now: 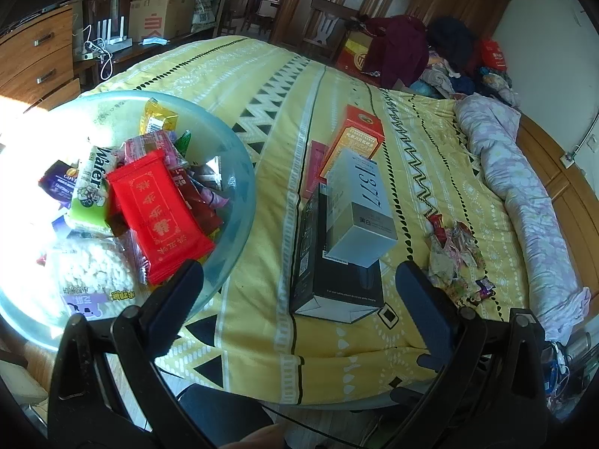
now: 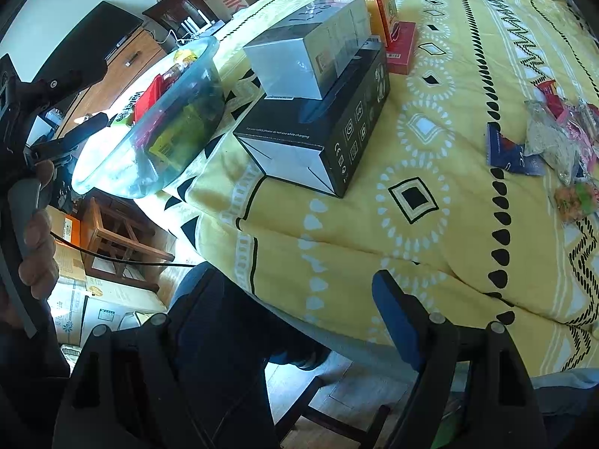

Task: Organize snacks
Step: 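Move both grippers back toward the snack pile on the bed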

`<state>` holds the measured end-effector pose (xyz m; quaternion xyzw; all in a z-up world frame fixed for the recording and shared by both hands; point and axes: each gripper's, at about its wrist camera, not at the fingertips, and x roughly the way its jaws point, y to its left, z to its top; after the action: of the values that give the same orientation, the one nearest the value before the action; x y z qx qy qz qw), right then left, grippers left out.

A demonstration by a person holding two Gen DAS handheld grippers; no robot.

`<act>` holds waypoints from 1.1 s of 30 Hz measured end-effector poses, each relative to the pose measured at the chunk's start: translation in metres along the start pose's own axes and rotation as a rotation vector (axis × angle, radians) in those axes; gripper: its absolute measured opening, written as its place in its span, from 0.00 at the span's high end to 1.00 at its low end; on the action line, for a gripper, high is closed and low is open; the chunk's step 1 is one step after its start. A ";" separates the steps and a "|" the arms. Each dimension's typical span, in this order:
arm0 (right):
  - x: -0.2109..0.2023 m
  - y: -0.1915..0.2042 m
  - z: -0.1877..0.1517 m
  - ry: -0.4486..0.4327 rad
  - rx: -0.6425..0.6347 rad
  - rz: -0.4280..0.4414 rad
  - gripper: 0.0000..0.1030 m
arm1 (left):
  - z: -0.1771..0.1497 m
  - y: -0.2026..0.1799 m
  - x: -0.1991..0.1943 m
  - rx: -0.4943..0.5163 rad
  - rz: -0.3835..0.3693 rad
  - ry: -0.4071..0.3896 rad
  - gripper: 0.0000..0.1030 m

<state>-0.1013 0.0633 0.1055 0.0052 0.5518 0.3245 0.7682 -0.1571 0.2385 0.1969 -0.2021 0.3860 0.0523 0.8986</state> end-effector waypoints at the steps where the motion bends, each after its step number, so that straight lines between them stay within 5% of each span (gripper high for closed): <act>1: 0.000 0.000 0.001 -0.001 0.000 0.000 0.18 | 0.000 0.001 -0.001 -0.004 -0.003 -0.001 0.00; 12: 0.002 -0.006 -0.007 0.012 0.013 -0.010 0.18 | -0.008 -0.014 0.004 0.043 -0.019 0.013 0.00; 18: -0.025 -0.023 -0.015 -0.058 0.028 -0.083 0.18 | -0.026 -0.096 0.007 0.257 -0.158 0.009 0.00; 26: -0.075 -0.150 -0.023 -0.255 0.166 -0.351 0.16 | -0.071 -0.209 0.100 0.418 -0.263 0.165 0.00; 33: -0.073 -0.275 0.002 -0.303 0.228 -0.444 0.16 | -0.060 -0.240 0.227 0.362 -0.090 0.179 0.00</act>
<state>0.0231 -0.1898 0.0672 0.0190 0.4515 0.0798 0.8885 0.0201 -0.0185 0.0750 -0.0583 0.4580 -0.0764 0.8838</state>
